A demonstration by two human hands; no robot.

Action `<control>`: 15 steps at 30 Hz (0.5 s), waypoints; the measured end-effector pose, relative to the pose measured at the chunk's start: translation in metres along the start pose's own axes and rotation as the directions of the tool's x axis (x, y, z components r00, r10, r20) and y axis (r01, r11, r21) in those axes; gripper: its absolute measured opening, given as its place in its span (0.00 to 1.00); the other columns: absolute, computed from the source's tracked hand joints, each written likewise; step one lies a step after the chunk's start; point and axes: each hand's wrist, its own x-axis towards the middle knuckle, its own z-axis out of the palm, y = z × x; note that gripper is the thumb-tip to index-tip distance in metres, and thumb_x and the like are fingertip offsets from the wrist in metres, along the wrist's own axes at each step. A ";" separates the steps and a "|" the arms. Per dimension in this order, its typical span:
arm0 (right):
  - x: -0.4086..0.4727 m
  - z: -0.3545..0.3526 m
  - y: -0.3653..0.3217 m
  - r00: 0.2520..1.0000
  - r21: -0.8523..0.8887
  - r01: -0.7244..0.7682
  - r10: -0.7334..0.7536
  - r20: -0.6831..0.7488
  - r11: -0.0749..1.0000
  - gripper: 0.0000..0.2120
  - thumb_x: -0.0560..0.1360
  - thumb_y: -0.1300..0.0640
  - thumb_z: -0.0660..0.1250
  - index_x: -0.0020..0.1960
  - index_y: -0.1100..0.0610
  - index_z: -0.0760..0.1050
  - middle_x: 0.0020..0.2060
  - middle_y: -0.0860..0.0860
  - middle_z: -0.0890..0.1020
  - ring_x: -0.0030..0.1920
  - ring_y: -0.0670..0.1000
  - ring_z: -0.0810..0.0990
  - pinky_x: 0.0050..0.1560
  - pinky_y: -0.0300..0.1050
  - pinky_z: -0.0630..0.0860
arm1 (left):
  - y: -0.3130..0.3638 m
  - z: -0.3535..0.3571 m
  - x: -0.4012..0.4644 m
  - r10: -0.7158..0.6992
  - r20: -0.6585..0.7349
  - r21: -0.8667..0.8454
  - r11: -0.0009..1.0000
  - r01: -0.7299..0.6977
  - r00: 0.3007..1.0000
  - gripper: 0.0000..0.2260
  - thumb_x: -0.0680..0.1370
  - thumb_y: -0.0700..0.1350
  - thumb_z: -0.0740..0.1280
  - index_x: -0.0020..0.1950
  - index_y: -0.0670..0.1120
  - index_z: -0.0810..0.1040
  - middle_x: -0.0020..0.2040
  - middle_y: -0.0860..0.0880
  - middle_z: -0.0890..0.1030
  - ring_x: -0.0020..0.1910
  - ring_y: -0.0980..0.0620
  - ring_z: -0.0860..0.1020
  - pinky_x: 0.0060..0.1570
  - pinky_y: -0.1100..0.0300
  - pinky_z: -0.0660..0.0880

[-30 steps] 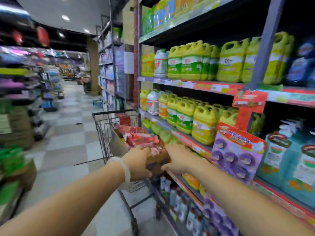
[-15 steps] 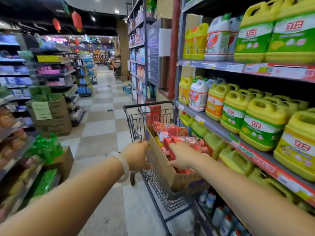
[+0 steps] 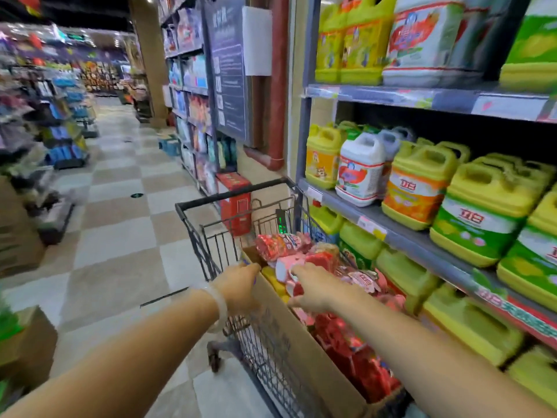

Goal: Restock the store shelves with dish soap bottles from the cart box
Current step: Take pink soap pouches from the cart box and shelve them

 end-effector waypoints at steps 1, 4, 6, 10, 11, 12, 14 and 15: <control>0.014 0.002 0.002 1.000 0.020 -0.016 0.015 0.009 1.000 0.28 0.72 0.49 0.69 0.67 0.60 0.66 0.64 0.58 0.72 0.63 0.59 0.71 0.58 0.47 0.70 | -0.007 -0.001 0.017 0.017 0.018 0.004 1.000 -0.017 1.000 0.25 0.72 0.52 0.71 0.66 0.48 0.69 0.61 0.47 0.72 0.61 0.48 0.73 0.61 0.57 0.72; 0.058 0.008 0.010 0.998 0.035 -0.058 0.057 0.038 0.998 0.25 0.72 0.48 0.70 0.62 0.62 0.69 0.61 0.59 0.74 0.61 0.60 0.73 0.57 0.49 0.71 | -0.025 0.002 0.070 0.059 0.061 0.053 0.997 -0.062 0.996 0.29 0.73 0.52 0.69 0.70 0.46 0.65 0.65 0.46 0.69 0.66 0.46 0.69 0.65 0.56 0.69; 0.093 0.011 0.017 0.996 0.056 -0.080 0.077 0.050 0.995 0.23 0.73 0.49 0.69 0.59 0.63 0.71 0.59 0.60 0.75 0.59 0.60 0.73 0.56 0.49 0.71 | -0.038 0.005 0.107 0.068 0.092 0.051 0.996 -0.073 0.993 0.32 0.73 0.51 0.69 0.73 0.46 0.61 0.68 0.45 0.66 0.67 0.45 0.67 0.66 0.55 0.67; 0.171 0.016 0.034 0.991 0.118 -0.125 0.119 0.057 0.985 0.26 0.71 0.51 0.70 0.64 0.61 0.68 0.61 0.60 0.73 0.62 0.60 0.72 0.60 0.49 0.71 | -0.063 0.008 0.181 0.090 0.155 0.065 0.993 -0.101 0.984 0.32 0.73 0.53 0.69 0.73 0.47 0.61 0.68 0.44 0.66 0.68 0.43 0.66 0.67 0.53 0.67; 0.192 0.017 0.039 0.989 0.132 -0.139 0.132 0.060 0.981 0.28 0.71 0.50 0.70 0.66 0.61 0.66 0.63 0.60 0.72 0.64 0.60 0.71 0.62 0.50 0.70 | -0.071 0.009 0.202 0.091 0.159 0.067 0.992 -0.103 0.983 0.32 0.72 0.53 0.69 0.73 0.47 0.62 0.68 0.44 0.67 0.67 0.43 0.67 0.66 0.54 0.67; 0.212 0.016 0.043 0.986 0.148 -0.158 0.149 0.072 0.976 0.28 0.72 0.50 0.69 0.67 0.61 0.65 0.64 0.60 0.71 0.65 0.60 0.70 0.63 0.50 0.69 | -0.078 0.009 0.223 0.090 0.158 0.062 0.993 -0.100 0.983 0.32 0.72 0.53 0.70 0.72 0.47 0.63 0.67 0.44 0.68 0.67 0.43 0.68 0.65 0.55 0.67; 0.247 0.015 0.052 0.979 0.184 -0.191 0.174 0.103 0.964 0.24 0.74 0.53 0.68 0.66 0.62 0.68 0.64 0.61 0.72 0.65 0.60 0.71 0.62 0.47 0.68 | -0.090 0.005 0.261 0.103 0.164 0.048 0.993 -0.112 0.981 0.30 0.72 0.52 0.70 0.71 0.47 0.65 0.65 0.44 0.71 0.66 0.44 0.69 0.64 0.56 0.69; 0.262 0.016 0.056 0.975 0.206 -0.209 0.188 0.116 0.956 0.22 0.74 0.54 0.67 0.64 0.62 0.70 0.63 0.61 0.74 0.64 0.59 0.72 0.60 0.46 0.69 | -0.094 0.003 0.278 0.118 0.169 0.047 0.991 -0.128 0.978 0.28 0.73 0.52 0.69 0.71 0.47 0.66 0.65 0.44 0.71 0.66 0.44 0.69 0.64 0.56 0.68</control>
